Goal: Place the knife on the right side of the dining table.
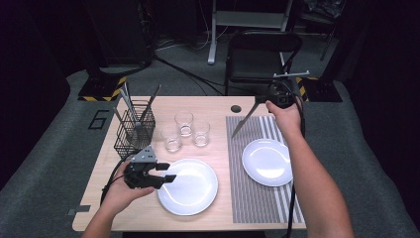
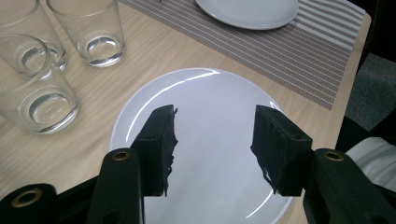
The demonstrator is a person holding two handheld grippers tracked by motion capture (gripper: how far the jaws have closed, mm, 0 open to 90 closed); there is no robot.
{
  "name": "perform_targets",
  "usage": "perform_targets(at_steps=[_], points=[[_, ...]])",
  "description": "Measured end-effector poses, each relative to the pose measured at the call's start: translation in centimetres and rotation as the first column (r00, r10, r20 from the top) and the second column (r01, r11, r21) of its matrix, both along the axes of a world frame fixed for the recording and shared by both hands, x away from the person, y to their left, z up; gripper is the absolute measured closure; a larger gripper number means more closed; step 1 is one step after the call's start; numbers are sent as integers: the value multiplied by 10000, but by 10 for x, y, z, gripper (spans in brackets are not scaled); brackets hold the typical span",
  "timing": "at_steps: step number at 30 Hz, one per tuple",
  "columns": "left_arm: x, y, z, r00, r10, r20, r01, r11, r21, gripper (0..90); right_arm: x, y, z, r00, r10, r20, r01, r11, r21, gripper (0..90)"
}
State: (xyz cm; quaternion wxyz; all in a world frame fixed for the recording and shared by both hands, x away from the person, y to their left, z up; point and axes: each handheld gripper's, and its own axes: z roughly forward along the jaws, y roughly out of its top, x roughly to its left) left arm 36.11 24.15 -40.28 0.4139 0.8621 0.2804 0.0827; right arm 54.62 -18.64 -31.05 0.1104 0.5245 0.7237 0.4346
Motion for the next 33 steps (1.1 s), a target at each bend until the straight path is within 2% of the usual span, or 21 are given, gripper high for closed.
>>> perform_targets(at_steps=[8,9,19,26,33], points=[[0,5,-1,9998,137,-169,-136,9999,90,488,10,-9,-11,9991,-415,-67,417,9988,256,839],[0,6,-1,9999,121,-81,-120,9998,155,488,11,-9,-12,9988,-490,-95,493,9984,289,839],[-1,11,-3,9992,383,-84,-382,9992,117,488,21,-15,-20,9958,-870,-271,886,9938,667,839],[-3,13,-3,9987,503,-71,-502,9987,127,488,26,-22,-28,9922,-1157,-455,1185,9908,654,839],[-4,14,-3,9982,598,-71,-597,9981,148,488,27,-41,-40,9821,-1698,-818,1796,9747,1333,838]])
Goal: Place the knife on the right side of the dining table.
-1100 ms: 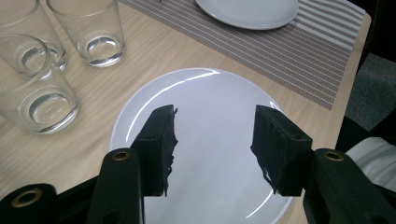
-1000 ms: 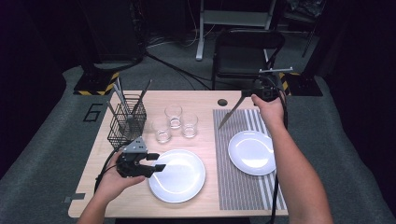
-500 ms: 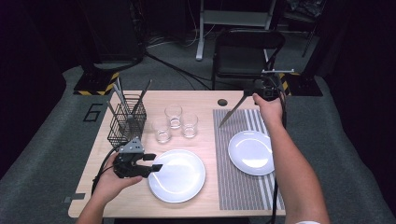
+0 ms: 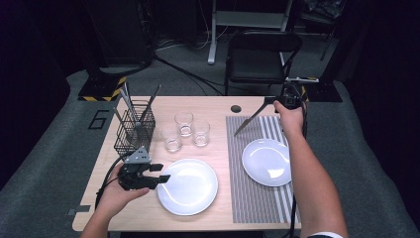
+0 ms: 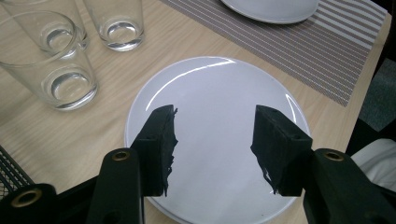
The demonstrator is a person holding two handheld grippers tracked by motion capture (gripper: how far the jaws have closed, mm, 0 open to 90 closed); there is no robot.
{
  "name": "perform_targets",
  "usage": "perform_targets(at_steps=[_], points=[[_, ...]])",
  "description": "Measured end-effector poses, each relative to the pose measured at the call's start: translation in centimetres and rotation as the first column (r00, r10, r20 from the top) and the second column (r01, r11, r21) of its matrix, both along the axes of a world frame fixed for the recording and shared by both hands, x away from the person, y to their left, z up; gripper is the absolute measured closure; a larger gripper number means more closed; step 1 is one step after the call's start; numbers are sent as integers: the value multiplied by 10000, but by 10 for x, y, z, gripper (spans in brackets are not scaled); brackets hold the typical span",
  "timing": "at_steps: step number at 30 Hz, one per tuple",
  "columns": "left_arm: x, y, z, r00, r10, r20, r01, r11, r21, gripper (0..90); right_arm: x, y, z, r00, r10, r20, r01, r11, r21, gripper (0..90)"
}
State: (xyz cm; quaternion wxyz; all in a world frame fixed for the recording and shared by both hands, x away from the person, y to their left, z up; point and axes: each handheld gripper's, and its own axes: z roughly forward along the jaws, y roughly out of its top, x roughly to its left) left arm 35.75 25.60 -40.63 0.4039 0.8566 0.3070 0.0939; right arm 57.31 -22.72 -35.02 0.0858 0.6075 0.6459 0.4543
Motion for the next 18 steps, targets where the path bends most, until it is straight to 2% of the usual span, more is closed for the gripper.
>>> perform_targets(at_steps=[8,18], points=[[0,-1,-1,10000,67,-24,-67,10000,38,487,-1,-24,-17,9976,-611,-318,637,9940,893,835],[-1,0,-2,9999,165,-29,-165,9998,95,487,-3,-38,-29,9931,-1053,-513,1116,9837,1409,830]])
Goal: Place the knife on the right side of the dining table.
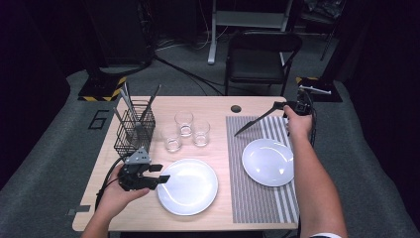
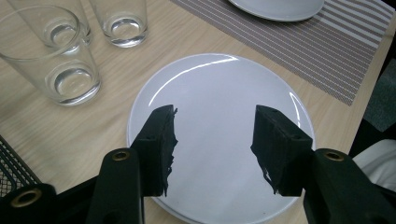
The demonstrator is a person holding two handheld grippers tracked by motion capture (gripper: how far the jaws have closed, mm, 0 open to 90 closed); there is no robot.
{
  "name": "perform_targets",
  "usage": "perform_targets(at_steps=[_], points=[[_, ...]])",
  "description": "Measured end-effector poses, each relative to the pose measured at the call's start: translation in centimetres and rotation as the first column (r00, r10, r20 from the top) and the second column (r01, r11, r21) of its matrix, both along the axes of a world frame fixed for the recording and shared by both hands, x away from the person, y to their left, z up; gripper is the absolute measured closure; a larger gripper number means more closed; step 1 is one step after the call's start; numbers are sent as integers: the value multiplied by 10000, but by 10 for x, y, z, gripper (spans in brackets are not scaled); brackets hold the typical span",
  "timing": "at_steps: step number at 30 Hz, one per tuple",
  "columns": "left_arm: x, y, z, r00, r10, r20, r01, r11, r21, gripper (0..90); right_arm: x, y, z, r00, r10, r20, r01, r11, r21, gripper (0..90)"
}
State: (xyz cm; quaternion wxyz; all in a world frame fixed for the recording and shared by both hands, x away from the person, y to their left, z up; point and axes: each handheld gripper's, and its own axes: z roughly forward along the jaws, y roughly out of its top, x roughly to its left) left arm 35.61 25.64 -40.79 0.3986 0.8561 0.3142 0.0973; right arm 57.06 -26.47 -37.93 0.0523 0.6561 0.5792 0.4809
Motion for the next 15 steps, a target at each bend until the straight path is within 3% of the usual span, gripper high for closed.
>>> perform_targets(at_steps=[15], points=[[-2,2,-1,9999,160,-4,-160,9999,7,487,-2,-4,-9,9965,-824,-106,827,9959,379,826]])
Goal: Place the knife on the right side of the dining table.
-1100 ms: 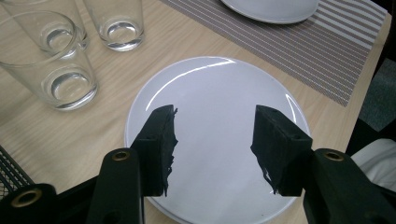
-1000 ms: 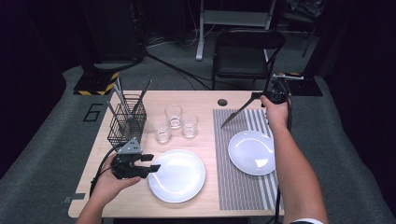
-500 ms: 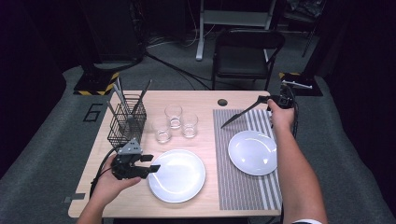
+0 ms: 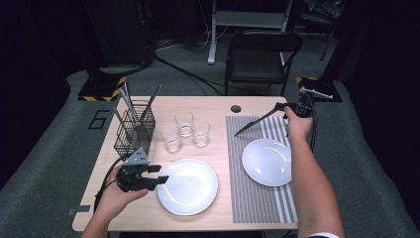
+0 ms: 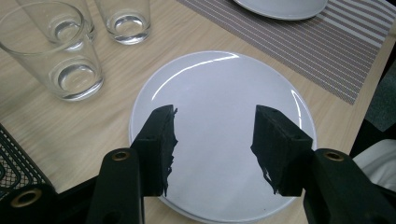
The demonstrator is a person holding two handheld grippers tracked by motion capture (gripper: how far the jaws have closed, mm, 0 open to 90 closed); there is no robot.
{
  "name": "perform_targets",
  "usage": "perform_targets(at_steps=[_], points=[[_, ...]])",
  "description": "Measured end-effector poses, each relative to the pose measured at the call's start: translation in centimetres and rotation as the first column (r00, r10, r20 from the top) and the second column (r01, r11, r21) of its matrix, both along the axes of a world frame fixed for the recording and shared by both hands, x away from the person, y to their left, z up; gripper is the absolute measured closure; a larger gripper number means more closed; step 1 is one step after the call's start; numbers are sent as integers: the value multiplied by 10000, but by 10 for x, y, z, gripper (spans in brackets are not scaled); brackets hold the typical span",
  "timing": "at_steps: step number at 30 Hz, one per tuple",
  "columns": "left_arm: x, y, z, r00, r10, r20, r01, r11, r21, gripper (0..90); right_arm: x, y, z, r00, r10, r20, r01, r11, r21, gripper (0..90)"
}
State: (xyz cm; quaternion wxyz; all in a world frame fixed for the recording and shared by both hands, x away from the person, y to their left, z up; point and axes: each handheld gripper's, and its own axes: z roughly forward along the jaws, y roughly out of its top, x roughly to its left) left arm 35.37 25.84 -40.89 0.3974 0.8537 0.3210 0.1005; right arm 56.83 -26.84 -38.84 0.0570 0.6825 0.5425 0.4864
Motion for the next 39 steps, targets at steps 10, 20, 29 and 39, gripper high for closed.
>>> perform_targets(at_steps=[10,20,29,39], points=[[1,-2,-3,10000,3,-69,-3,10000,52,486,-1,-11,-11,9992,-344,-217,350,9991,258,815],[2,-2,-6,9998,66,-185,-65,10000,60,486,-1,-21,-23,9967,-662,-466,687,9962,543,805],[2,-1,-7,9999,103,-135,-102,9999,98,486,-2,-30,-36,9917,-1053,-741,1115,9901,856,797],[3,0,-7,9997,111,-201,-109,9999,120,487,-2,-38,-51,9831,-1447,-1117,1573,9810,1134,787]])
